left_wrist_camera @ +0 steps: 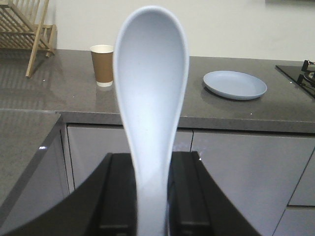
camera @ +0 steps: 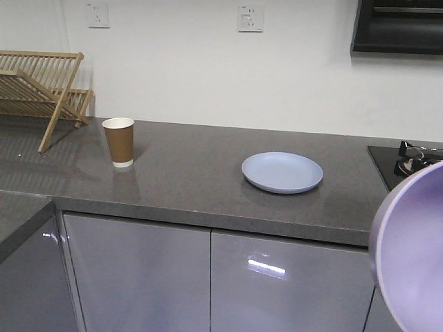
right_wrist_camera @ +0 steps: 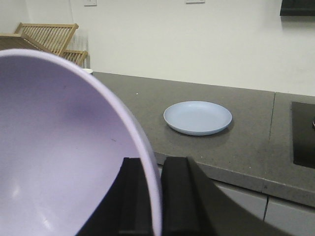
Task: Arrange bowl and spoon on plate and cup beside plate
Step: 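Drive the base, carrying spoon and bowl, to the pale blue plate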
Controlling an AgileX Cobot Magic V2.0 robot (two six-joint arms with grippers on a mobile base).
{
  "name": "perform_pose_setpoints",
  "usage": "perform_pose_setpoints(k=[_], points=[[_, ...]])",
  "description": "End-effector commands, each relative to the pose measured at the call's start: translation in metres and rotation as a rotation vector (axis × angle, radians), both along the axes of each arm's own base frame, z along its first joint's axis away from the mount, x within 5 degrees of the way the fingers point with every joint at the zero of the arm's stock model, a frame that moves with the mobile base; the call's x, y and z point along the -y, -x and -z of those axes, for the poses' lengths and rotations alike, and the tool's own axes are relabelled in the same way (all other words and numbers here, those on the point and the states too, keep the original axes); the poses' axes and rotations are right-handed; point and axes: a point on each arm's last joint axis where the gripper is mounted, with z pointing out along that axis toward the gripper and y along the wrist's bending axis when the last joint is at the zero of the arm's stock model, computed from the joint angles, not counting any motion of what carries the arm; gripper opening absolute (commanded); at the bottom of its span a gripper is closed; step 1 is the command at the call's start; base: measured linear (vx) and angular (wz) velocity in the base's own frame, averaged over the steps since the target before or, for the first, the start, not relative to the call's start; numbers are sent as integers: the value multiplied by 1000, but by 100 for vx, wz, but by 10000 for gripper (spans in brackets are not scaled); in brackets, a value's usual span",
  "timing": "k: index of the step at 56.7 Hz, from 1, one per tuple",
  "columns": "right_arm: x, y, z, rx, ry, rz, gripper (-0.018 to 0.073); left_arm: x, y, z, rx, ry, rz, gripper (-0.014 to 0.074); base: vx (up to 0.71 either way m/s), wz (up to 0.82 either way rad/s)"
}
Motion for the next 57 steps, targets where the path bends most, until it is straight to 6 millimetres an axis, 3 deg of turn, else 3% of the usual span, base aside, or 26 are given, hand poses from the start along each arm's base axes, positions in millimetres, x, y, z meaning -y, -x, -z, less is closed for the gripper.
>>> perform_pose_setpoints(k=[1,24,57], points=[[2,1,-14,80,-32,33,-9,1,0,-14,100,23,11,-6,25,-9],[-2,15,-17,128,-19,32,-9,1,0,-14,100,23,11,-6,33,10],[-2,15,-17,128,-17,32,-9,1,0,-14,100,23,11,-6,39,-4]])
